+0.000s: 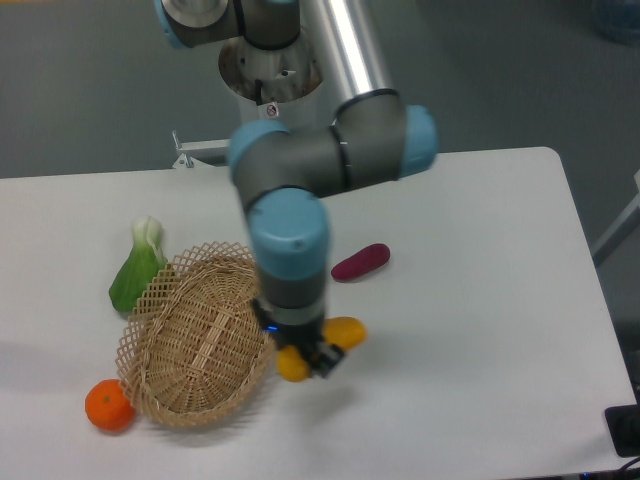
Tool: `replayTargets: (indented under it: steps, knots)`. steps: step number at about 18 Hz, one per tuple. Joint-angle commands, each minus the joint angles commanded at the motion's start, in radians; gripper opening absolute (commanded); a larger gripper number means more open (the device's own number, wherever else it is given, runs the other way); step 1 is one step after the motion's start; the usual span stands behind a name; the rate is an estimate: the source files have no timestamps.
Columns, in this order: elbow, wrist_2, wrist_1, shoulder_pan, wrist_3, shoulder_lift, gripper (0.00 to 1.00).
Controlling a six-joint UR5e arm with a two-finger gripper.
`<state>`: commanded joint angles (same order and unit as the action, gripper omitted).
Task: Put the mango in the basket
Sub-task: 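Carry the held yellow mango with the gripper over the wicker basket, then lower the yellow mango into the wicker basket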
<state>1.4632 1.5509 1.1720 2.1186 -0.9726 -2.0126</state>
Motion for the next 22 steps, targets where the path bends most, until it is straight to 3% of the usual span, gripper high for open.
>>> replayTargets:
  steps: [6,9,10,11,12,19,22]
  knots:
    - [0.132,-0.096,-0.116,-0.046,0.000,0.034,0.47]
    - [0.154,-0.110,-0.121,-0.065,0.006,0.031,0.51]
    - [0.154,-0.110,-0.126,-0.066,0.006,0.025,0.63]
    - [0.155,-0.110,-0.126,-0.068,0.006,0.018,0.88]
    - [0.157,-0.107,-0.127,-0.069,0.008,0.017,1.00]
    - [0.152,-0.094,-0.130,-0.063,0.005,0.028,1.00]
    - [0.149,-0.037,-0.140,0.013,-0.015,0.020,1.00]
